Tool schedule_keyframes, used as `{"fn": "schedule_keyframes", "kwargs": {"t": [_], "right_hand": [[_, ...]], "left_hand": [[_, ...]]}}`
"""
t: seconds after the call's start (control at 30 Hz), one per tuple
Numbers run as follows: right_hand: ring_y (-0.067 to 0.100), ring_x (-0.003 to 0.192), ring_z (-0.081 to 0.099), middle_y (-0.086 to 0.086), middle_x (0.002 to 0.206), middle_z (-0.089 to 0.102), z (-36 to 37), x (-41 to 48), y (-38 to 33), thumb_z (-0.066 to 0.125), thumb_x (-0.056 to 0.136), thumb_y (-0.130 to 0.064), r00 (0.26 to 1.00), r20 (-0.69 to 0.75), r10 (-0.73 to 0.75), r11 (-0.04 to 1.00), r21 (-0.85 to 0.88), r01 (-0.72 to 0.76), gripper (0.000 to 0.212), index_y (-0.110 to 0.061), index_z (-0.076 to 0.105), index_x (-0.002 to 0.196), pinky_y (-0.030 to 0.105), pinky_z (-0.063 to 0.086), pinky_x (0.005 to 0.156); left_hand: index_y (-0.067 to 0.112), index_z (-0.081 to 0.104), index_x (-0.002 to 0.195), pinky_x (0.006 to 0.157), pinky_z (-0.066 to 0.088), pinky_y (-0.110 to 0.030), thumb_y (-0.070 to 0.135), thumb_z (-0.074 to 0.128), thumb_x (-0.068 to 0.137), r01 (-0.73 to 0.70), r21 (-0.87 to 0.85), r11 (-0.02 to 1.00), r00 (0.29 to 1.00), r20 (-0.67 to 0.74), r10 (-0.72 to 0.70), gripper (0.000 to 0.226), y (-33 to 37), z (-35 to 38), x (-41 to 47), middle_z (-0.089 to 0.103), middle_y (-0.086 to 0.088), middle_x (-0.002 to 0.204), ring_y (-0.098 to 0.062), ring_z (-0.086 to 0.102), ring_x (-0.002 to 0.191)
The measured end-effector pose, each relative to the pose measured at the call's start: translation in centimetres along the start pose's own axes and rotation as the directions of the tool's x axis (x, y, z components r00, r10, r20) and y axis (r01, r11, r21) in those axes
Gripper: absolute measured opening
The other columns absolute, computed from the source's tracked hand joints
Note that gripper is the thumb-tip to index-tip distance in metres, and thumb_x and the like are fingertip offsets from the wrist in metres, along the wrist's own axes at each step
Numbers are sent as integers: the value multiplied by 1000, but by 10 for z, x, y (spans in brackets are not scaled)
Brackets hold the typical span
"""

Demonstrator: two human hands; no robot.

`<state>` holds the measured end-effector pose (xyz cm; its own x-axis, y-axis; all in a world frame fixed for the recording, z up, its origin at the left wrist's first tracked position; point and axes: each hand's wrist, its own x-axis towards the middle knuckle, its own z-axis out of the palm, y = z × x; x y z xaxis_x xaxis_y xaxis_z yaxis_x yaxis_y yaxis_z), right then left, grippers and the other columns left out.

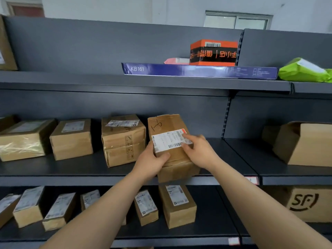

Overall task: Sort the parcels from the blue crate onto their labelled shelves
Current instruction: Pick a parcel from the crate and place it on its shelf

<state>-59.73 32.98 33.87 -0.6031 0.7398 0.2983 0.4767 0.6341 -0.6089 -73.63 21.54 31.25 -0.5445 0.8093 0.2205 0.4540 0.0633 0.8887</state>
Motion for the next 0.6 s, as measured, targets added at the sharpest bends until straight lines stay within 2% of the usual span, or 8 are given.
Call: {"fn": "schedule_keyframes", "kwargs": {"t": [0.2,0.27,0.37,0.6], "right_hand": [[18,111,51,9,131,41,13,47,16,52,95,-27,999,5,45,999,29,-45,47,-23,43,141,4,22,85],[19,114,51,10,132,43,19,61,22,52,95,-28,999,15,49,999,17,-49,46,-23,44,140,5,23,89],[19,121,49,8,136,48,27,79,31,53,94,-29,997,43,67,998,19,-67,45,-22,47,138,16,31,98],[14,117,53,1,131,57,42,105,53,54,94,-29,991,73,111,992,54,-115,40,-15,55,132,14,34,90]], "left_hand": [[30,37,141,89,39,-22,29,65,86,34,-20,999,997,67,-32,61,-17,4,51,56,12,130,-8,54,109],[28,36,142,93,41,-24,30,67,85,58,2,998,995,81,-58,65,-23,7,64,56,10,132,-11,54,114],[27,38,140,99,43,-28,32,72,80,83,11,996,991,108,-84,69,-33,11,79,57,9,131,-11,55,115],[25,34,144,102,45,-34,49,67,81,86,83,993,990,102,-94,75,-47,21,97,53,7,136,-13,53,120]]}}
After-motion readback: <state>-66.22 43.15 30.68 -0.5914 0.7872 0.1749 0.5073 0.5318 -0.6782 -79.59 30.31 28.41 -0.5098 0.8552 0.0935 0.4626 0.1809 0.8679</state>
